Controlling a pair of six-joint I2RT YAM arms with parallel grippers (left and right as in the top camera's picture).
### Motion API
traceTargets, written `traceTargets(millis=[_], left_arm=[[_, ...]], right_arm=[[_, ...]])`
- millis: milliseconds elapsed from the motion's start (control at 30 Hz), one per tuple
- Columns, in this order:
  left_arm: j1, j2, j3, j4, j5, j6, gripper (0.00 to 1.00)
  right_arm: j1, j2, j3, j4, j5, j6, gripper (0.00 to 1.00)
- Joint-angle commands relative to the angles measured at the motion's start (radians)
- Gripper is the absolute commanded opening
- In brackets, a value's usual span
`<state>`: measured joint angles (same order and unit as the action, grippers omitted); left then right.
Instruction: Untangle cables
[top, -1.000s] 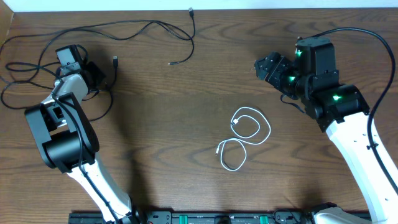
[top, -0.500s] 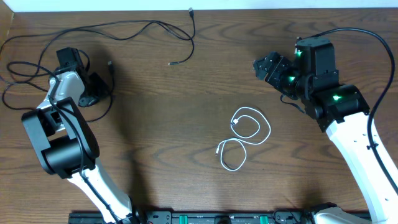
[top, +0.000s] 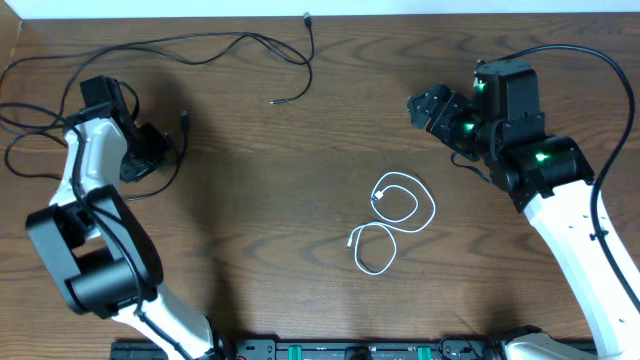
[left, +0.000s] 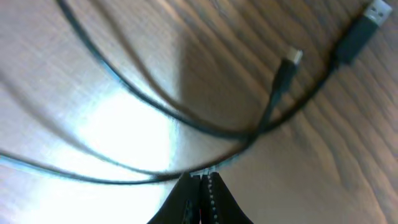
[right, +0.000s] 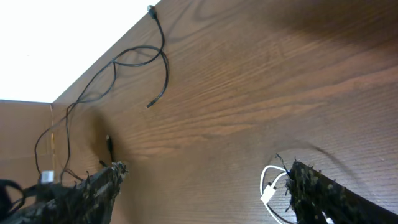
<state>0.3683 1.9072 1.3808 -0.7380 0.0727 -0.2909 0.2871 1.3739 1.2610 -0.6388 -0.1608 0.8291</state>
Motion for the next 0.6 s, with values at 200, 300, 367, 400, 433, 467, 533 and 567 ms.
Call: traceTargets(millis=[200,300,367,400,433,467,533,567], left_arm=[[-0.010,-0.036,-0.002,0.185,0.020,0.002,0.07],[-0.017,-0.032,-0.002,0.214,0.109,0.002,0.08],[-0.029,-0.031,-0.002,0.232,0.137,0.003,0.08],[-0.039,-0.031,-0.002,0.240,0.137,0.003,0.08],[-0.047,-0.031,-0.003,0.247,0.137,0.003,0.08],[-0.056,-0.031,-0.005,0.255,0.137,0.003,0.08],[-0.077,-0.031,-0.021,0.285,0.137,0.003,0.08],[-0.088,-0.030,-0.031,0.304,0.136,0.003,0.09]], right_arm=[[-0.004,0.003,0.003,-0.007,0.000,-0.016,0.84],[-0.004,0.003,0.003,-0.016,0.000,-0.016,0.84],[-0.004,0.003,0.003,-0.016,0.000,-0.016,0.84],[-0.004,0.003,0.003,-0.015,0.000,-0.016,0.84],[-0.004,0.003,0.003,-0.012,0.000,-0.016,0.84],[-0.004,0.003,0.003,-0.012,0.000,-0.015,0.84],[-0.004,0.003,0.003,-0.013,0.000,-0.016,0.84],[-0.004,0.003,0.003,-0.015,-0.002,-0.016,0.83]])
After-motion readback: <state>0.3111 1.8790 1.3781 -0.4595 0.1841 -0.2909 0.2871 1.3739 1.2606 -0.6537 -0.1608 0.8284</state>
